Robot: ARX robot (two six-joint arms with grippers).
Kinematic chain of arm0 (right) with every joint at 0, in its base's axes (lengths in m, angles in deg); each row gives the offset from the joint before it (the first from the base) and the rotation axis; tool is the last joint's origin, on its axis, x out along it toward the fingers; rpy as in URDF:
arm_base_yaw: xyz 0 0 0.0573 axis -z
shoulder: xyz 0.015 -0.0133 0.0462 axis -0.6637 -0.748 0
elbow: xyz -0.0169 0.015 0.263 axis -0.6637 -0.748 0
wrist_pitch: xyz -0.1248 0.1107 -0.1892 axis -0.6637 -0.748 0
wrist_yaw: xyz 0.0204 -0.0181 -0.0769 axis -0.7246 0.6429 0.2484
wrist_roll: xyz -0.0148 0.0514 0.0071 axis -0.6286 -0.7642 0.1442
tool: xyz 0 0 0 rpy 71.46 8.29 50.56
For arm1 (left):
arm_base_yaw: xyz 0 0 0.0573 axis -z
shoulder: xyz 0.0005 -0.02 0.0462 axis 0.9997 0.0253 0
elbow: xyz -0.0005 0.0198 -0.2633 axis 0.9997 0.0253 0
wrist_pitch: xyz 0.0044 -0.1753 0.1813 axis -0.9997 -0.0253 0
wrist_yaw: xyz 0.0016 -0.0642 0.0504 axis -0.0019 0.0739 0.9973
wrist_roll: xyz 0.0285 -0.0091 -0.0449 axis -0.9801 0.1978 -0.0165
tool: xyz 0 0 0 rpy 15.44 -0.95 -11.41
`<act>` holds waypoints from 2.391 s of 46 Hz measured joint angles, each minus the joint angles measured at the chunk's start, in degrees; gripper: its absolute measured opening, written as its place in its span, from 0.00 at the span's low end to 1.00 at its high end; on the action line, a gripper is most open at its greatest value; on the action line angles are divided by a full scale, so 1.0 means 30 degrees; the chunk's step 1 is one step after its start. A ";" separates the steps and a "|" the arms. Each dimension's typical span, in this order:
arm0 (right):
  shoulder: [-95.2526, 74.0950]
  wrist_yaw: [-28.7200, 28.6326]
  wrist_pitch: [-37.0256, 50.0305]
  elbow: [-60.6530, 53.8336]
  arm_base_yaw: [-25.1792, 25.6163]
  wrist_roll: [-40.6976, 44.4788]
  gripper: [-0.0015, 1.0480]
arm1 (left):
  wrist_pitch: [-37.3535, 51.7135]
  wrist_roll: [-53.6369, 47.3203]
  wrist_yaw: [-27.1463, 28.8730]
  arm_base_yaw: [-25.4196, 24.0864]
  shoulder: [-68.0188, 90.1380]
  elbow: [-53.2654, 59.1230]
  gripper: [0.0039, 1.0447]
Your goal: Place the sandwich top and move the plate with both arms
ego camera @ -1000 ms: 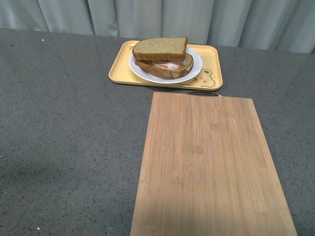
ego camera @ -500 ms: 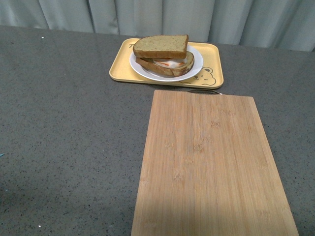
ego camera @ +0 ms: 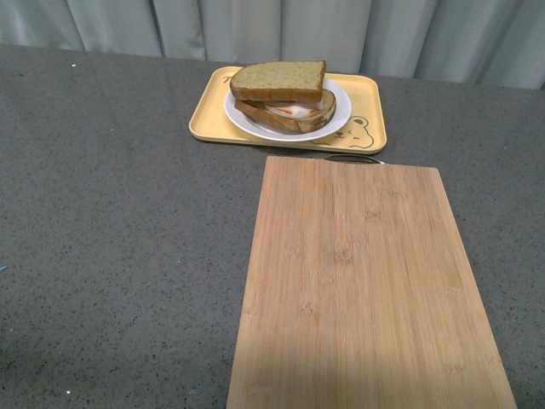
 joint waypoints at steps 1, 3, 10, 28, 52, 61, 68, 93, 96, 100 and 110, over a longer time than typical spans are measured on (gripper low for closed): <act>0.0000 0.0000 0.0000 0.0000 -0.0007 0.0000 0.91 | -0.0109 0.0000 0.0000 0.0000 -0.0124 0.0000 0.03; 0.0000 0.0000 0.0000 0.0000 0.0000 0.0000 0.91 | -0.0525 0.0000 0.0000 0.0000 -0.0576 0.0000 0.03; 0.0000 0.0000 0.0000 0.0000 0.0000 0.0000 0.91 | -0.2127 0.0007 0.0000 0.0000 -0.2266 0.0007 0.03; 0.0000 0.0000 0.0000 0.0000 -0.0007 -0.0007 0.91 | -0.4707 0.0000 0.0000 0.0000 -0.4903 0.0007 0.03; 0.0000 0.0000 0.0000 0.0000 0.0000 0.0000 0.91 | -0.9690 0.0000 -0.0007 0.0000 -0.9748 0.0000 0.14; 0.0000 0.0000 0.0000 0.0000 0.0000 0.0000 0.91 | -0.9690 0.0000 -0.0007 0.0000 -0.9763 0.0000 0.42; 0.0000 0.0000 0.0000 0.0000 0.0000 0.0000 0.91 | -0.9690 0.0000 -0.0007 0.0000 -0.9763 0.0000 0.62; 0.0000 0.0000 0.0000 0.0000 -0.0007 0.0000 0.91 | -0.9690 -0.0022 -0.0007 0.0000 -0.9763 0.0000 0.94; 0.0000 0.0000 0.0000 0.0000 -0.0007 0.0000 0.91 | -0.9690 -0.0022 -0.0007 0.0000 -0.9763 0.0000 0.94; 0.0000 0.0000 0.0000 0.0000 0.0000 0.0000 0.91 | -0.9690 -0.0022 -0.0007 0.0000 -0.9763 0.0000 0.94; 0.0000 0.0000 0.0000 0.0000 0.0000 0.0000 0.91 | -0.9690 -0.0022 -0.0007 0.0000 -0.9763 0.0000 0.94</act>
